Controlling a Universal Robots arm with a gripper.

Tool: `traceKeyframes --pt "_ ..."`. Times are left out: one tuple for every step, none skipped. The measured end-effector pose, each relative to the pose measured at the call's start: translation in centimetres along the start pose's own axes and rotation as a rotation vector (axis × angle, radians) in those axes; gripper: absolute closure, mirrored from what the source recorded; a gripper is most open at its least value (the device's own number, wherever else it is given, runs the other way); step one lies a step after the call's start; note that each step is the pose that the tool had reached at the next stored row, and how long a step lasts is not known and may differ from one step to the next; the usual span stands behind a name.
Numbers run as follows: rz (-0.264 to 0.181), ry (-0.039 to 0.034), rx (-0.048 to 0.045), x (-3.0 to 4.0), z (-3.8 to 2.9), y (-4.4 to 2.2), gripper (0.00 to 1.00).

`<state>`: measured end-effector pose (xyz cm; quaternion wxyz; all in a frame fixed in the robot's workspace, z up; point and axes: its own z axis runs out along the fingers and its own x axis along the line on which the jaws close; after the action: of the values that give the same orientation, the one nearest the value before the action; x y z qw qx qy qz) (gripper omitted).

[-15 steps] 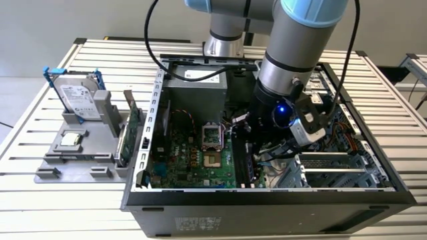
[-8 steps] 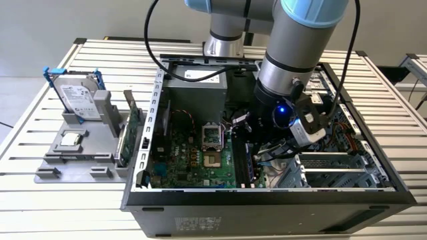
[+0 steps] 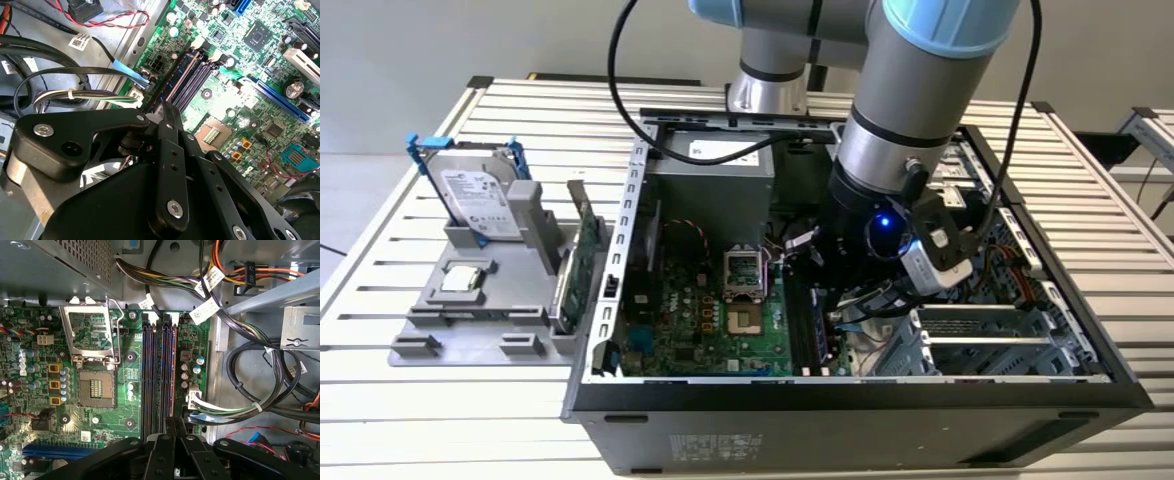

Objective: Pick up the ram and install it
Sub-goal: 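Insert the ram into the slot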

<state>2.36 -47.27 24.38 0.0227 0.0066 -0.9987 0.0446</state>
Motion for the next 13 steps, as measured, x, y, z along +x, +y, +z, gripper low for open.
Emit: traceKeyframes --pt "0.000 0.0000 0.0000 0.00 0.00 0.00 1.00" --pt "0.000 0.0001 0.0000 0.00 0.00 -0.01 1.00" --pt "0.000 0.0000 0.0000 0.00 0.00 0.00 1.00" --pt "0.000 0.0000 0.0000 0.00 0.00 0.00 1.00" --pt "0.000 0.0001 0.0000 0.02 0.00 -0.01 1.00" --pt "0.000 0.0000 0.0000 0.04 0.00 -0.01 1.00" --pt "0.000 0.0000 -0.0001 0.07 0.00 -0.01 1.00" --pt "0.000 0.0000 0.0000 0.12 0.01 -0.01 1.00" --pt "0.000 0.0000 -0.0001 0.13 0.01 0.00 1.00" --pt "0.000 0.0000 -0.0001 0.17 0.01 0.00 1.00" --pt "0.000 0.0000 -0.0001 0.20 0.01 0.00 1.00" --pt "-0.003 -0.0003 -0.0001 0.24 0.01 0.00 1.00" --pt "-0.009 -0.0009 0.0000 0.27 0.01 0.00 1.00"
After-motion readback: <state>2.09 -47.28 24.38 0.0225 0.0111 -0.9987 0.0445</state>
